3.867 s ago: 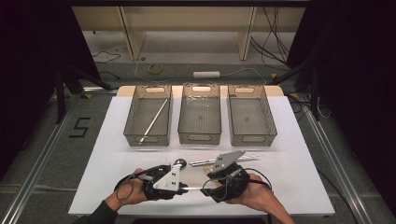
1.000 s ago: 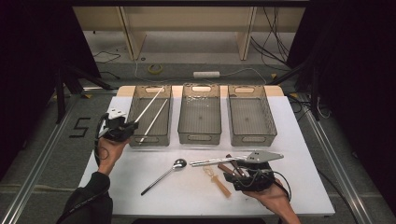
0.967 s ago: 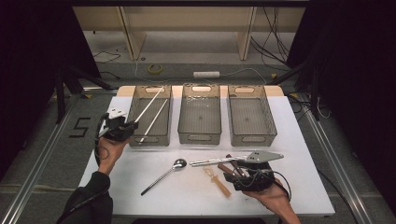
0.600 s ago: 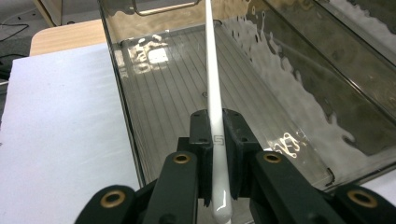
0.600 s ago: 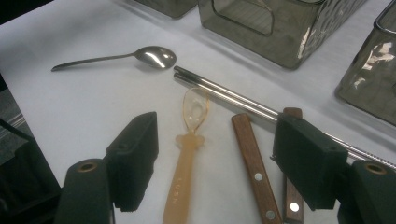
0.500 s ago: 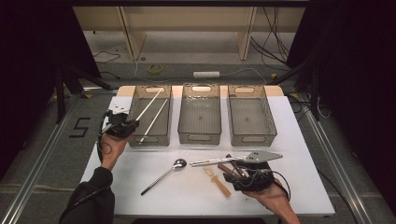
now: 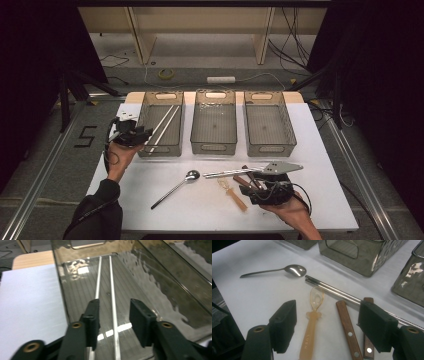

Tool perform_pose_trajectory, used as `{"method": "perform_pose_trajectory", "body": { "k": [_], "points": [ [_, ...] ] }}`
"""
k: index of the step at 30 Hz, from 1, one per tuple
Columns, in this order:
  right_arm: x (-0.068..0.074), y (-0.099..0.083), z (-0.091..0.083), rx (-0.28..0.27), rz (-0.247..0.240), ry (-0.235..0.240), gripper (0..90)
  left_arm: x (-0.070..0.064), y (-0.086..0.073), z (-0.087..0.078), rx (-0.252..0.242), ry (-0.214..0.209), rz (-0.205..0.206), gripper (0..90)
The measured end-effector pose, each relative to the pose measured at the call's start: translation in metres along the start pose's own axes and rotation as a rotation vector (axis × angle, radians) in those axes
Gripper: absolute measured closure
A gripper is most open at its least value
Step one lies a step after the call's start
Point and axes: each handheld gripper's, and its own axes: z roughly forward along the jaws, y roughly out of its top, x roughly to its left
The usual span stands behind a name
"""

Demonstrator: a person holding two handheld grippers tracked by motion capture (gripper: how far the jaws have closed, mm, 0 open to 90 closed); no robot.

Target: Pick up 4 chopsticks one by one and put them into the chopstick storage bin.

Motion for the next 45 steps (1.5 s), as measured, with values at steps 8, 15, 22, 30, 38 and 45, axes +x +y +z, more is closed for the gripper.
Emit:
{"method": "perform_pose_trajectory", "body": {
  "k": [8,15,22,30,38,45],
  "points": [
    [-0.003,0.000,-0.002,-0.008,-0.006,0.000,32.1,-0.012,-0.001,-0.015,-0.018,-0.073,0.025,36.4],
    [-0.008,0.004,-0.003,0.029,-0.082,-0.014,31.8,-0.026,-0.002,-0.034,-0.060,-0.130,0.057,28.1],
    [-0.015,0.014,0.000,0.077,-0.174,-0.022,31.8,-0.044,-0.010,-0.047,-0.084,-0.187,0.078,22.6],
    [-0.024,0.027,0.011,0.136,-0.243,-0.039,31.9,-0.065,-0.026,-0.057,-0.102,-0.250,0.090,19.8],
    [-0.031,0.037,0.027,0.197,-0.290,-0.058,30.5,-0.079,-0.043,-0.072,-0.143,-0.314,0.113,18.0],
    [-0.035,0.039,0.040,0.242,-0.311,-0.041,27.5,-0.086,-0.054,-0.083,-0.160,-0.338,0.132,16.8]
  ]
}}
